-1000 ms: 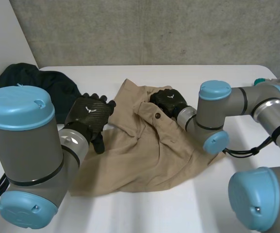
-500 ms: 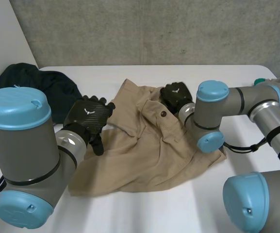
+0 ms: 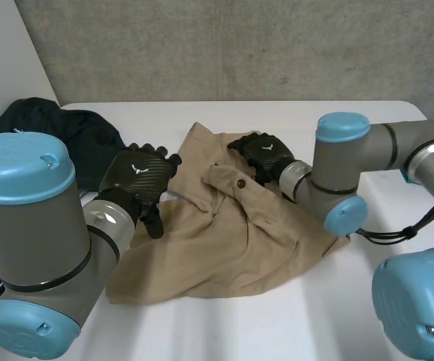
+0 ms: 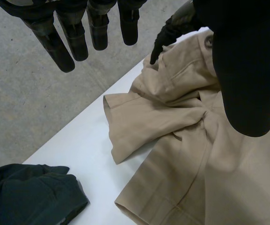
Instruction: Fold the laundry.
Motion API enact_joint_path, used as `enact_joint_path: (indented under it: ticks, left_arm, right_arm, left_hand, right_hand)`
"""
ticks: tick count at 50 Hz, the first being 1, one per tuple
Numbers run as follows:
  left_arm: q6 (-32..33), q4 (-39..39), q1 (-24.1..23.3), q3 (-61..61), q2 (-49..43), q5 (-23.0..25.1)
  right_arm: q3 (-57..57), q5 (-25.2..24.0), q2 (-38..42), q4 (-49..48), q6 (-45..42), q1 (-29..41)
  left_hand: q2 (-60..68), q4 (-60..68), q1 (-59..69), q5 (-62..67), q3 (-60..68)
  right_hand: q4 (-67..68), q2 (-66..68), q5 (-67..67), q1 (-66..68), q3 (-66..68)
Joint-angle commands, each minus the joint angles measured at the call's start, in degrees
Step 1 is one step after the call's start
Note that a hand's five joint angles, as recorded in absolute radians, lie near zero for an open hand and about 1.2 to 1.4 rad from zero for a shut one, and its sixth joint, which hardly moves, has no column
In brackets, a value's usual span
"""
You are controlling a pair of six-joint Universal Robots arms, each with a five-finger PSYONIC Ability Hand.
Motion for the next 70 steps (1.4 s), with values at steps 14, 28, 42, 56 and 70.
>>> enact_joint_path:
  ticks: [14,28,42,56,70]
  left_arm:
    - [-0.1,0.0,2.0,-1.0,0.2,0.4]
    - [-0.1,0.0,1.0,-1.0,0.4,0.5]
    - [-0.3,0.0,1.1,-1.1,0.4,0.3]
    - [-0.4,0.0,2.4,-1.9,0.9,0.5]
    - [-0.5,0.2,1.5,-1.9,0.7,0.5]
  right_arm:
    - [-13.8,30.1,7.9,-23.2,-6.5,1.0]
    - [3.7,12.4,-1.7,-11.5,-4.1,-0.3]
    - [10.8,2.9,-3.7,-16.7,0.0,6.1]
    - [9.8,6.4,-8.8,-26.9,12.2,7.8]
    - [7.5,6.1,-5.1,-19.8,2.6,6.8]
  left_hand:
    - [0.1,0.3,0.6,-1.1,0.0]
    - [0.1,0.3,0.6,-1.1,0.0]
    - [0.1,0.3,0.6,-1.1,0.0]
    - [0.1,0.3,0.6,-1.1,0.0]
    - [0.1,0.3,0.6,-1.1,0.0]
  right_hand:
    - [-1.9,-2.0,-2.7,-3.0,-1.9]
    - [-1.9,-2.0,-2.7,-3.0,-1.9]
    - [-1.9,-2.0,-2.7,-3.0,-1.9]
    - [-1.9,-2.0,-2.7,-3.0,-1.9]
    - [-1.9,-2.0,-2.7,-3.0,-1.9]
